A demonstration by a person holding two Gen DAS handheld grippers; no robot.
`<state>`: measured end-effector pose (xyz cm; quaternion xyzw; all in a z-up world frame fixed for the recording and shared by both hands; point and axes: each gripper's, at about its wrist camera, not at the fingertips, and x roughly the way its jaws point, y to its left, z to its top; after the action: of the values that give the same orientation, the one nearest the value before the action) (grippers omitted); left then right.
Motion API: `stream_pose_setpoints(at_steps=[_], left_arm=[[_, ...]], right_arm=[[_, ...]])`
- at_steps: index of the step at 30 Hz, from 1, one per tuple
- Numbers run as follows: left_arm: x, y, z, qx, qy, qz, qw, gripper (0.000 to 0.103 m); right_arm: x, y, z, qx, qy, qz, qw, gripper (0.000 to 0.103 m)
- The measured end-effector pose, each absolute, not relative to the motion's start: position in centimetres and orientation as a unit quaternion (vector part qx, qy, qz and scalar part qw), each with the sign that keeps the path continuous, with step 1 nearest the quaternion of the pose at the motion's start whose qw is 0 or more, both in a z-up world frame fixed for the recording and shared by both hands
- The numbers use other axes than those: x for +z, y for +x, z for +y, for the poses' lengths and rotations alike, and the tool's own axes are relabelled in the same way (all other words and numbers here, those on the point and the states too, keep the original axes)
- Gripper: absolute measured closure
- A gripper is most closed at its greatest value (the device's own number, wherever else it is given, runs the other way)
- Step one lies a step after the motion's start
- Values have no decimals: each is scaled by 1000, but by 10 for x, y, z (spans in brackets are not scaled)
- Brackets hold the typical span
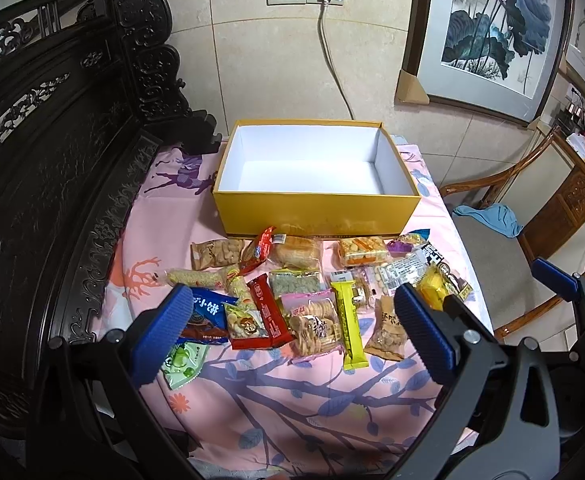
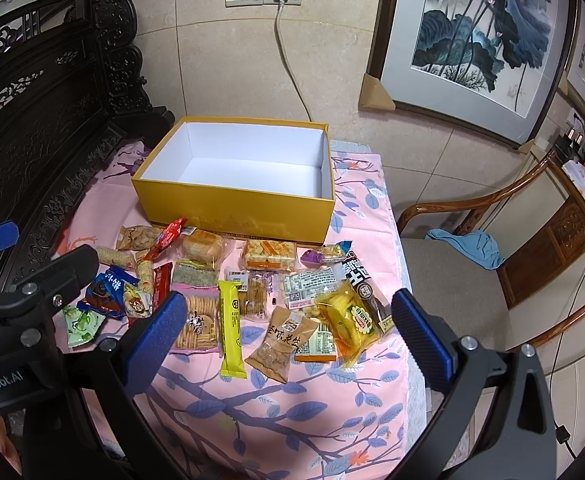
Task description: Organize snacks
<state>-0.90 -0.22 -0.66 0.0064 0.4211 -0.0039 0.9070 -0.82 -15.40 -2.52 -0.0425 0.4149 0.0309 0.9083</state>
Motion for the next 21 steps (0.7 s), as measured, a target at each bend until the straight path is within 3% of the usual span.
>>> stream_pose_setpoints(at_steps=[21], left_arm=[[-7,-8,-4,-4,4,425,905,2]], right_arm=[[-26,-8,-153,33,-43,418,907,1]])
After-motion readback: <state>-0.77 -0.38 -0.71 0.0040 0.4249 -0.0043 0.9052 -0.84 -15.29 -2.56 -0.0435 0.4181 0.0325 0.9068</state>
